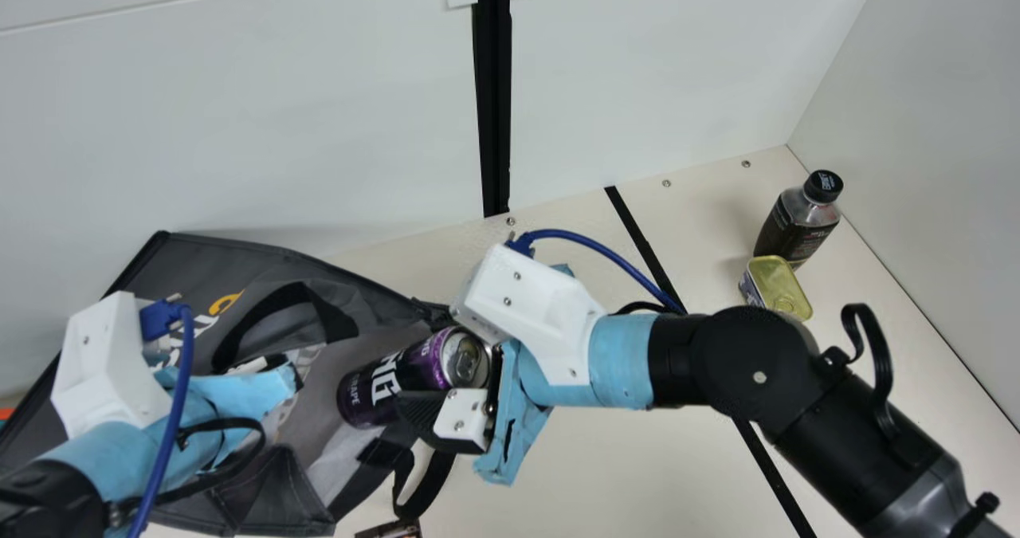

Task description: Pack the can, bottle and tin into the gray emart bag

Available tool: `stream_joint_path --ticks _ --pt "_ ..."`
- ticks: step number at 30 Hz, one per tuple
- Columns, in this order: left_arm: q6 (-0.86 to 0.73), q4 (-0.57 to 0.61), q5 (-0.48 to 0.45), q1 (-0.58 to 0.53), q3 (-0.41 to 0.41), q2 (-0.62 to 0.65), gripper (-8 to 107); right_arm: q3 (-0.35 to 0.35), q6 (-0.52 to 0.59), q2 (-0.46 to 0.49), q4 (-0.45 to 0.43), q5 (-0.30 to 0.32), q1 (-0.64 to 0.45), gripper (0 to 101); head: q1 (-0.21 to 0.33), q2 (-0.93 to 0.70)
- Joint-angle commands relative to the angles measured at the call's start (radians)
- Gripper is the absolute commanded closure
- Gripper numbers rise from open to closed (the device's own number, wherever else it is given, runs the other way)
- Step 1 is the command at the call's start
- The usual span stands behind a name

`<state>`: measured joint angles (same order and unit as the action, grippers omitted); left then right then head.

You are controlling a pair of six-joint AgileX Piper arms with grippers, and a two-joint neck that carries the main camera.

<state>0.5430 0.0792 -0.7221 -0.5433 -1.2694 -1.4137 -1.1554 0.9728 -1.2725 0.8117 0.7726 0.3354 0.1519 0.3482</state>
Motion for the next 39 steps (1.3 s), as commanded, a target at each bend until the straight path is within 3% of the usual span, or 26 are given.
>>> stream_joint_path --ticks 1,20,39 --pt "0.0 0.0 0.0 0.0 0.0 0.0 89 0.017 0.037 0.001 0.019 -0.029 0.005 101 0.023 0.001" --pt "0.0 0.0 0.0 0.0 0.0 0.0 89 0.137 0.416 -0.035 0.332 -0.218 0.056 101 0.023 0.001" --pt "0.0 0.0 0.0 0.0 0.0 0.0 89 0.182 0.811 -0.146 0.668 -0.198 0.037 101 0.023 0.001"
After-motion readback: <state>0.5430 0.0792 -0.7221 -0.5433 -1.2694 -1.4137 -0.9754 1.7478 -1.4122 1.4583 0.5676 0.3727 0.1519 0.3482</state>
